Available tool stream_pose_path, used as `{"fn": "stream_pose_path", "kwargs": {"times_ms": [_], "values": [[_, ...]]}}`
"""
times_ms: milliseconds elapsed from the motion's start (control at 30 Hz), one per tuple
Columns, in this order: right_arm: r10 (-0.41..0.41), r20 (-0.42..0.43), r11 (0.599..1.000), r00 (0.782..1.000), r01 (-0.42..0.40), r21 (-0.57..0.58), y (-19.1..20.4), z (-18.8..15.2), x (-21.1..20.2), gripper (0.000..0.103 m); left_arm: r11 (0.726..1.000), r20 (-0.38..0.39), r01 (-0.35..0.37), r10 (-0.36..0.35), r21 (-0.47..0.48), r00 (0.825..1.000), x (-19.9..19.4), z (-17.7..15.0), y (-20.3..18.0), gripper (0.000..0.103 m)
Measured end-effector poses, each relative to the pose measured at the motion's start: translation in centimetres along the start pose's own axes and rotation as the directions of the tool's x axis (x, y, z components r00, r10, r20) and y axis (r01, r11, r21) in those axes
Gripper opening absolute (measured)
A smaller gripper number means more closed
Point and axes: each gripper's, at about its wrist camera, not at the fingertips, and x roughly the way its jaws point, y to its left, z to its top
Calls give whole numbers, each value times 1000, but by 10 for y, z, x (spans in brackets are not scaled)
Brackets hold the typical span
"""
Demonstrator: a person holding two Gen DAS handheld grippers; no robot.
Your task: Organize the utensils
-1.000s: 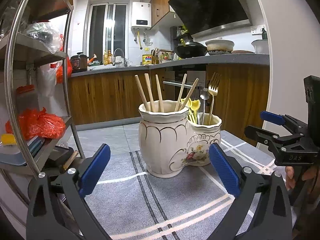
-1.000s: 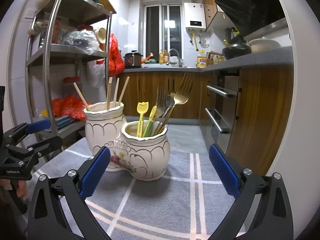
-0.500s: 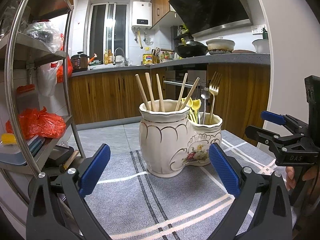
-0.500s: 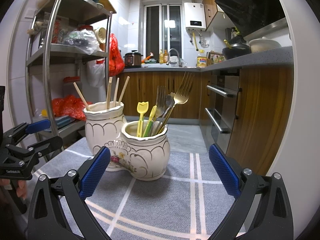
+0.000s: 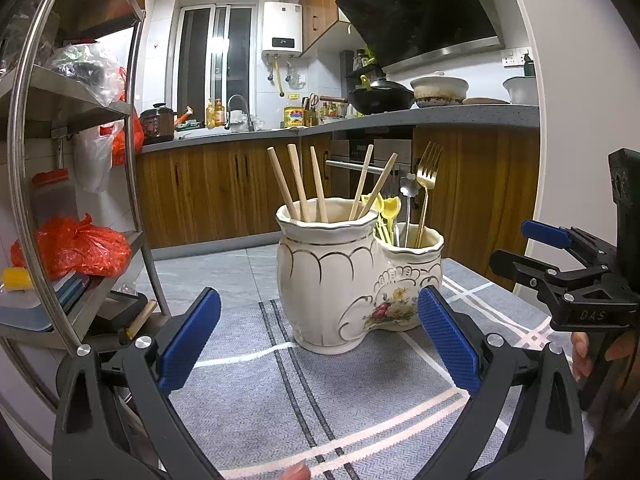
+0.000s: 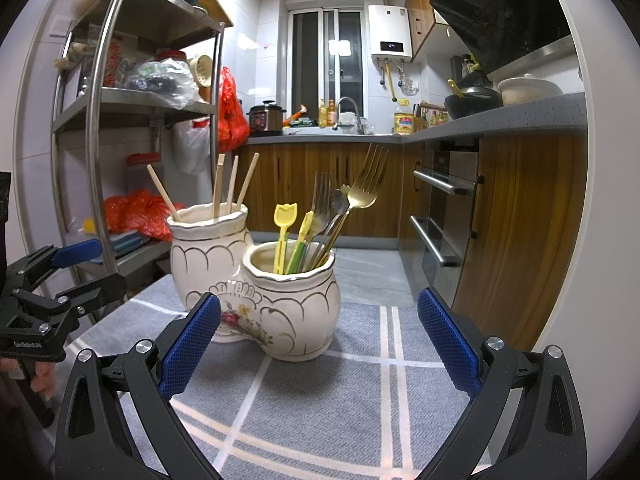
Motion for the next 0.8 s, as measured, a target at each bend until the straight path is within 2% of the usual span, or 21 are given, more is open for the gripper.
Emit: {"fn": "stream_pose_path", "kwargs": {"times_ms": [800], "values": [[0, 0, 1000, 1000, 0, 0, 0, 0, 0, 98, 1000, -1, -8, 8, -4, 1000, 0, 1, -1, 97]]}}
